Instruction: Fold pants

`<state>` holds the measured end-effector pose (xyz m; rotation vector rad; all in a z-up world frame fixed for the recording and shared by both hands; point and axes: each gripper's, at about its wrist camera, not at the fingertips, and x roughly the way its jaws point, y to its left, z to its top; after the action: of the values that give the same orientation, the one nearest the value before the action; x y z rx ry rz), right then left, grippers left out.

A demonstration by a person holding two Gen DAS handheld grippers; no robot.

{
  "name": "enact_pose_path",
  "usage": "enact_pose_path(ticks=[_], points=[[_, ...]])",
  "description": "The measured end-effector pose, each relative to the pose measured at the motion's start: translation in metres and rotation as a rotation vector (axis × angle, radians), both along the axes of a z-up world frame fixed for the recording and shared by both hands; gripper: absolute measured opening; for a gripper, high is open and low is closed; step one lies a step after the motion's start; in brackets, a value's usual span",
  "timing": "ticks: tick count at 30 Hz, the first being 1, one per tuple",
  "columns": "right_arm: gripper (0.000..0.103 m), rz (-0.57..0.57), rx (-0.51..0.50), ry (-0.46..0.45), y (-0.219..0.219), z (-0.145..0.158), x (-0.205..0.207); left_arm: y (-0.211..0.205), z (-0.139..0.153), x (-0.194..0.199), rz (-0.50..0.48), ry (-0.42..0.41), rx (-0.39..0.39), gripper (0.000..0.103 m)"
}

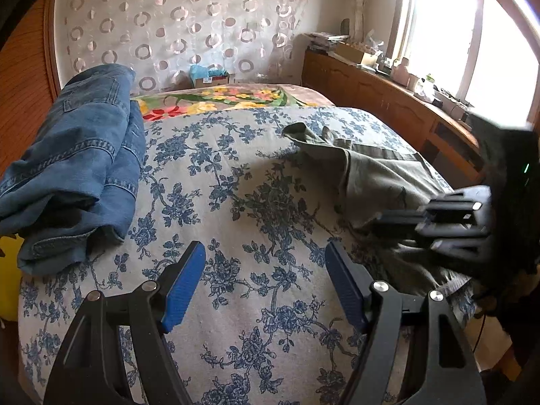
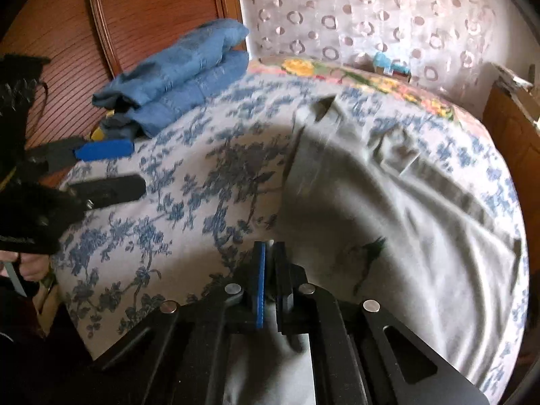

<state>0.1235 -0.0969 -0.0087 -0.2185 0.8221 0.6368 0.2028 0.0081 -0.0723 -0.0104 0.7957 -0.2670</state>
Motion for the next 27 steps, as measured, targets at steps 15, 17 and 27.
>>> enact_pose_path(ticks=[15,17,27], points=[[0.004,-0.22,0.06,-0.13,-0.103,0.048,0.028,-0.045,-0.005,0.027,-0.069,0.027,0.015,0.074],[0.004,-0.253,0.056,-0.14,-0.115,0.048,0.033,-0.053,-0.007,0.031,-0.079,0.034,0.024,0.074],[0.004,-0.368,0.029,-0.137,-0.15,0.038,0.054,-0.074,-0.013,0.033,-0.107,0.056,0.034,0.074]])
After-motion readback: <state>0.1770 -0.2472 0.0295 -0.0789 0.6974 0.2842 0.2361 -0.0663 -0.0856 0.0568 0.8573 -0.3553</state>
